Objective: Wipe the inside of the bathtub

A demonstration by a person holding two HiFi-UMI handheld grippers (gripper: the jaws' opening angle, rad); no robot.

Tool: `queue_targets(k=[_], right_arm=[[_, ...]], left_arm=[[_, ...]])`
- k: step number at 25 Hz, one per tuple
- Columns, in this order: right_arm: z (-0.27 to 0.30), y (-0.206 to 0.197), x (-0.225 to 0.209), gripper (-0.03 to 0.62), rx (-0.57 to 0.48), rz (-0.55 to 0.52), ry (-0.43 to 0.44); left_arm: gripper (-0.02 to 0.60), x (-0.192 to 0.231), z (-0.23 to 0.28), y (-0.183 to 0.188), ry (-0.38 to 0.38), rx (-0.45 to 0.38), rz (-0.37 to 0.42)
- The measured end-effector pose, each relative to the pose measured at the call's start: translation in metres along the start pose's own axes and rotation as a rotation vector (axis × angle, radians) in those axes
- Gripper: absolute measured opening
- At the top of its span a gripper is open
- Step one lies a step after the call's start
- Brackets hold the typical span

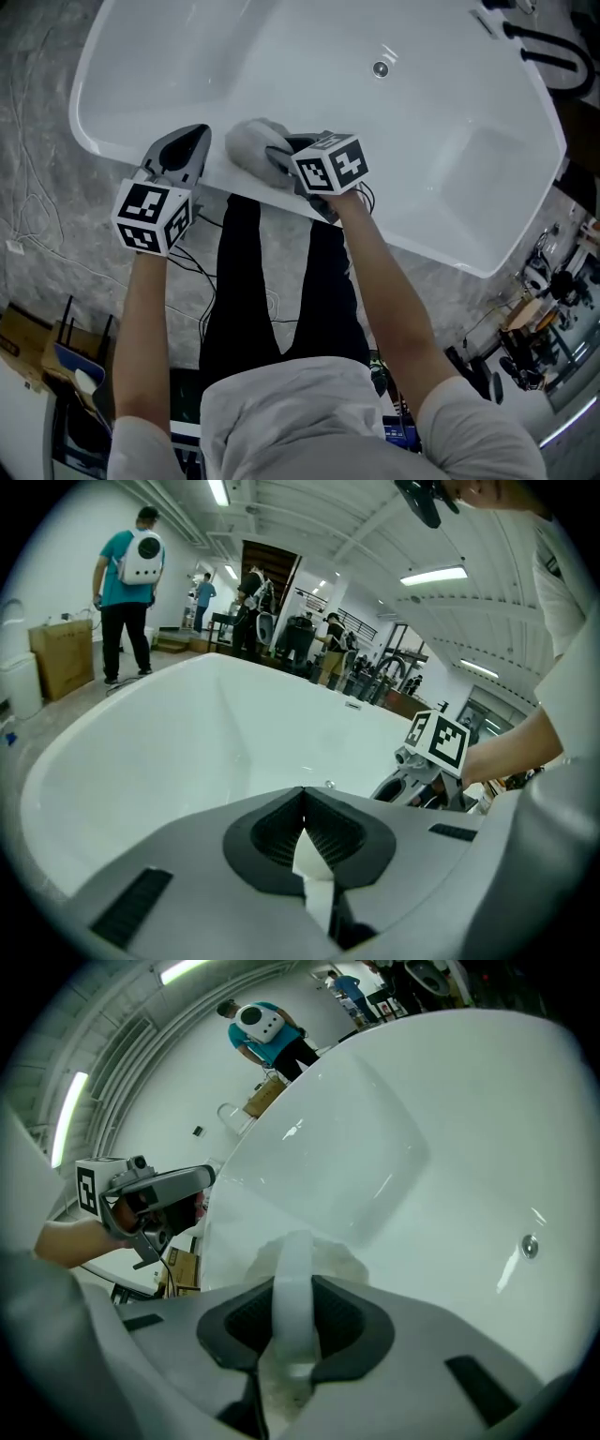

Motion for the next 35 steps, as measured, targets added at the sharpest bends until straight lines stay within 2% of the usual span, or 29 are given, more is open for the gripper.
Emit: queue_targets(k=[9,18,27,35], right_arm=[[0.053,0.061,0.028,0.098,-0.017,-0.042,0.028],[0.092,0.109,0.052,0.098,-0.079,-0.021,0.055],[0.138,0.156,0.065,0.098,-0.146,0.103,0.094],[0.164,0.155,0.044,0.098,-0.085,0.226,0.101]], left_arm=[[0.011,0.067,-0.044,0.016,0.089,-0.1,-0.062],[0.011,0.108,-0.069,0.027,0.164,-0.141,-0.064],[0.011,0.143,-0.082,0.041,0.202,-0.164,-0.075],[0.011,0.147,-0.07,0.049,0.197,-0.152,-0.065]])
Point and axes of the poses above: the fingertips, and each gripper's own axes: z forward along the fingers, x to its left, y out of its top, the point moved 6 cm from there along -z, backward along the fingers, and after that the axes turned 13 degrees about -z, right-handed, at the moved point
